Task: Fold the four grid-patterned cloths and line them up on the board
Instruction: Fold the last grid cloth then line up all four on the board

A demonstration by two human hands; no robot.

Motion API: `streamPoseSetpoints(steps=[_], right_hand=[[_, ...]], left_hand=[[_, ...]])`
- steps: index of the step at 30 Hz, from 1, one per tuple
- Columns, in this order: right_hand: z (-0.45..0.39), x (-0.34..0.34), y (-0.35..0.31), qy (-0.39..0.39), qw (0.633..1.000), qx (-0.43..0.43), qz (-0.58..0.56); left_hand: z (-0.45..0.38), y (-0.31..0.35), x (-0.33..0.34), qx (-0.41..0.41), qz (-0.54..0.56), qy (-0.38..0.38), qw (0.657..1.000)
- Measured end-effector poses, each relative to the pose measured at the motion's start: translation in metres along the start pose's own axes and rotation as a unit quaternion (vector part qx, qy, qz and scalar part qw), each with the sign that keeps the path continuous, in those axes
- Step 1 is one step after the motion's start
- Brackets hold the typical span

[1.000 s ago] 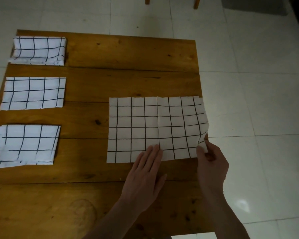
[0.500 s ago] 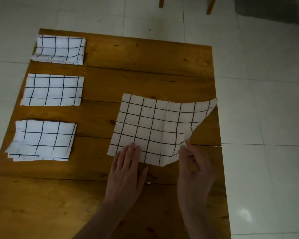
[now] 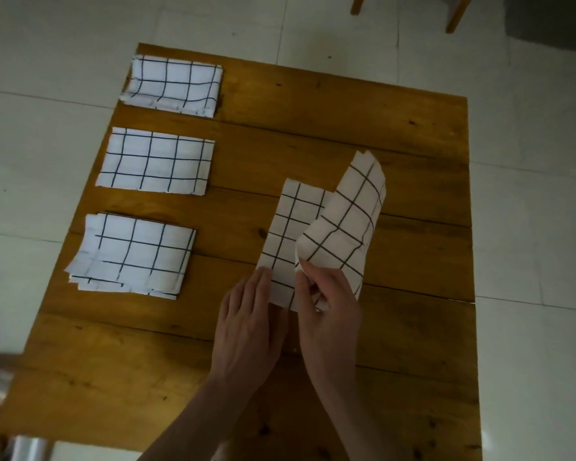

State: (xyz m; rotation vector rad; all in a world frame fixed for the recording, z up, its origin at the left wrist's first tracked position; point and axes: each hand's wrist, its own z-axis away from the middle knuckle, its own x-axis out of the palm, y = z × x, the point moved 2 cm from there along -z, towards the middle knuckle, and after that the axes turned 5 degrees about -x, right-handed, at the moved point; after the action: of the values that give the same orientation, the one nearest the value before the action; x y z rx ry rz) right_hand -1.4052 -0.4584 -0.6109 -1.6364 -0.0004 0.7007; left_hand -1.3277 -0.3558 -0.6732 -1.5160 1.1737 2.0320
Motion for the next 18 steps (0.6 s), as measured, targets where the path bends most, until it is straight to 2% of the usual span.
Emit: streamPoseSetpoints(steps=[7, 11, 18], right_hand=[[-0.003, 0.032, 0.011, -0.094, 0.993, 0.018, 0.073], [0.003, 0.041, 0.018, -0.149, 0.985, 0.029, 0.083], [-0.002, 0.031, 0.023, -0.16, 0.984, 0.04, 0.061]], left_hand=[[-0.003, -0.014, -0.002, -0.008, 0.063, -0.011, 0.998], [-0.004, -0.016, -0.003, 0.013, 0.054, 0.004, 0.998], [-0.004, -0.023, 0.003, 0.022, -0.006, -0.006, 1.0]])
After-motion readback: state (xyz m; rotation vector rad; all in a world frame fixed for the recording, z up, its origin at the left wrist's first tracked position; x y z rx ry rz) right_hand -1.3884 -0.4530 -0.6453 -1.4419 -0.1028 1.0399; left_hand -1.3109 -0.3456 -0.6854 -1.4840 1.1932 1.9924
